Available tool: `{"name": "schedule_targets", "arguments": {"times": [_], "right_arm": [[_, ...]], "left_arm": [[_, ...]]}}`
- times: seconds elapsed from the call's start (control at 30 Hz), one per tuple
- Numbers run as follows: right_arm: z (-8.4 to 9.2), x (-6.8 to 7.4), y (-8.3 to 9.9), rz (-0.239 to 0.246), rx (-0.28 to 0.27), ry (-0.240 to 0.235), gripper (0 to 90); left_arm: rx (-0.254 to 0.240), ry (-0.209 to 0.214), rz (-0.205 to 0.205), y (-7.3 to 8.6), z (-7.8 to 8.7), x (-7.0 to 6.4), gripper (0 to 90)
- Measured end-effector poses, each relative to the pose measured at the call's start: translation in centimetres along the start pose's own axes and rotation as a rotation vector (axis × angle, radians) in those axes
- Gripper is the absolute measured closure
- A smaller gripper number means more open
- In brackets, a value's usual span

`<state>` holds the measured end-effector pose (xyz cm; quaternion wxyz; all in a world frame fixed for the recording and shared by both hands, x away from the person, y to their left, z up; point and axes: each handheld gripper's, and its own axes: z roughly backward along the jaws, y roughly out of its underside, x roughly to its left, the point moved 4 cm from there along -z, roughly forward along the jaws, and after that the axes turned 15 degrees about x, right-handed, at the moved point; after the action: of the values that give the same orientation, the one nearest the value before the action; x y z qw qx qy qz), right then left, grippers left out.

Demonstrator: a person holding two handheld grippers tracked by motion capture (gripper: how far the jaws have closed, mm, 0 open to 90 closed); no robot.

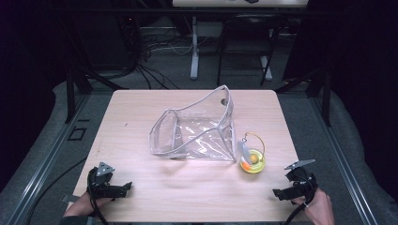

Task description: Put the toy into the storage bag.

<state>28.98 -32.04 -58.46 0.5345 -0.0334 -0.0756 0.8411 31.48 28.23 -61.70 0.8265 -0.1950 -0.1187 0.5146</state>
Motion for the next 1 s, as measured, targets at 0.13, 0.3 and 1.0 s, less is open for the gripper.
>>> {"name": "schedule_targets", "arguments": {"times": [0.13,0.3,1.0], "right_arm": [[0.2,0.2,-0.1,0.010,0.010,-0.003,2.3],[0.8,0.4,-0.2,0.020,0.015,-0.009,2.6],[4.1,1.4,-1.9,0.105,0.078,0.003,2.2]], "left_arm": [[0.000,0.000,0.000,0.0,0.0,0.0,0.0],[-0.002,0.001,0.003,0.0,0.0,0.0,0.0],[-0.009,-0.005,0.005,0.1,0.0,0.0,0.0]]}}
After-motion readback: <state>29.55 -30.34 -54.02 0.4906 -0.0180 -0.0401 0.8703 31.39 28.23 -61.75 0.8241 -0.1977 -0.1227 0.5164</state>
